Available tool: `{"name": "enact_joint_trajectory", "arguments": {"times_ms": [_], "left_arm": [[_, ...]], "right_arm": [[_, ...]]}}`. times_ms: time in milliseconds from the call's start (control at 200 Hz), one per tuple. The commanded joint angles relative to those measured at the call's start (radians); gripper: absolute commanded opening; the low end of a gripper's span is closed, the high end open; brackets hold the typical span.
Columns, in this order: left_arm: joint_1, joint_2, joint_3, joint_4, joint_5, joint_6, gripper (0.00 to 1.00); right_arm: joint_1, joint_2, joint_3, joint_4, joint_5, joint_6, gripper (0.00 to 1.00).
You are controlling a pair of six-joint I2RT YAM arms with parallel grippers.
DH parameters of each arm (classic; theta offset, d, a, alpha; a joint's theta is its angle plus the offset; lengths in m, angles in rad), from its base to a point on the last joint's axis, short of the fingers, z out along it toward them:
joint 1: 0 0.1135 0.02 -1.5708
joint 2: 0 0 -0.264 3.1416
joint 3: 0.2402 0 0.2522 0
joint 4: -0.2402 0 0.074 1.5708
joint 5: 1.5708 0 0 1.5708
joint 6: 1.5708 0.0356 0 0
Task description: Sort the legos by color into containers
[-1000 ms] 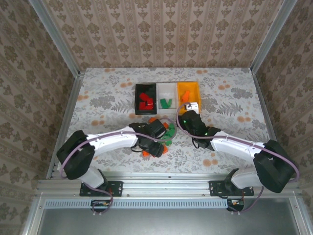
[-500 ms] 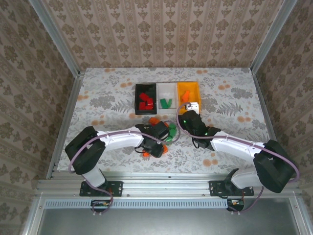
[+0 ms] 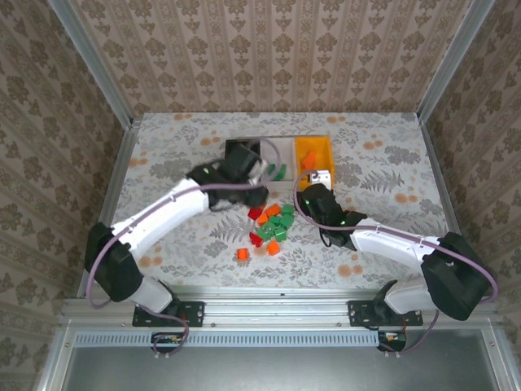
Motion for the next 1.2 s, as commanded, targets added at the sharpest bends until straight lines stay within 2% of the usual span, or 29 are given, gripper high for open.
{"name": "enact_joint_trajectory", "arguments": {"times_ms": [0, 115, 320, 445, 520, 615, 670, 700, 760, 845, 965, 1070, 1195], "left_arm": [[0.156, 0.150, 0.126, -0.078, -0.005, 0.002, 0.22], [0.236, 0.372, 0.349, -0.129, 0.066, 0.023, 0.21], [0.266, 0.733, 0.804, -0.322, 0.076, 0.081, 0.24], [0.266, 0.842, 0.962, -0.399, 0.031, 0.067, 0.36], [0.266, 0.843, 1.001, -0.419, 0.014, 0.053, 0.57], [0.259, 0.756, 0.963, -0.391, 0.000, 0.035, 0.72], [0.251, 0.679, 0.912, -0.356, -0.004, 0.032, 0.88], [0.244, 0.633, 0.881, -0.339, -0.008, 0.028, 0.90], [0.237, 0.546, 0.804, -0.300, 0.003, 0.022, 0.91], [0.238, 0.405, 0.652, -0.221, 0.035, 0.002, 0.92], [0.266, 0.248, 0.441, -0.110, 0.114, -0.043, 0.91], [0.323, 0.166, 0.304, -0.025, 0.187, -0.104, 0.91], [0.353, 0.116, 0.205, 0.063, 0.298, -0.185, 0.90]], "right_arm": [[-0.005, 0.006, -0.003, 0.006, 0.015, -0.006, 0.60], [-0.005, 0.015, 0.004, 0.001, 0.018, -0.010, 0.60], [-0.005, 0.010, 0.005, -0.005, 0.023, -0.016, 0.60], [-0.005, 0.002, 0.004, -0.008, 0.025, -0.020, 0.60], [-0.005, -0.007, 0.002, -0.010, 0.024, -0.020, 0.60], [-0.004, -0.019, -0.005, -0.002, 0.009, -0.020, 0.61], [-0.001, -0.022, -0.007, 0.000, -0.004, -0.025, 0.61], [0.005, -0.023, -0.005, 0.003, -0.016, -0.033, 0.62], [0.023, -0.016, 0.010, -0.018, -0.054, -0.048, 0.63], [0.068, 0.016, 0.086, -0.151, -0.131, -0.049, 0.65], [0.194, 0.089, 0.152, -0.316, -0.188, -0.073, 0.69], [0.299, 0.118, 0.162, -0.402, -0.186, -0.074, 0.72], [0.351, 0.157, 0.172, -0.443, -0.237, -0.040, 0.73]]}}
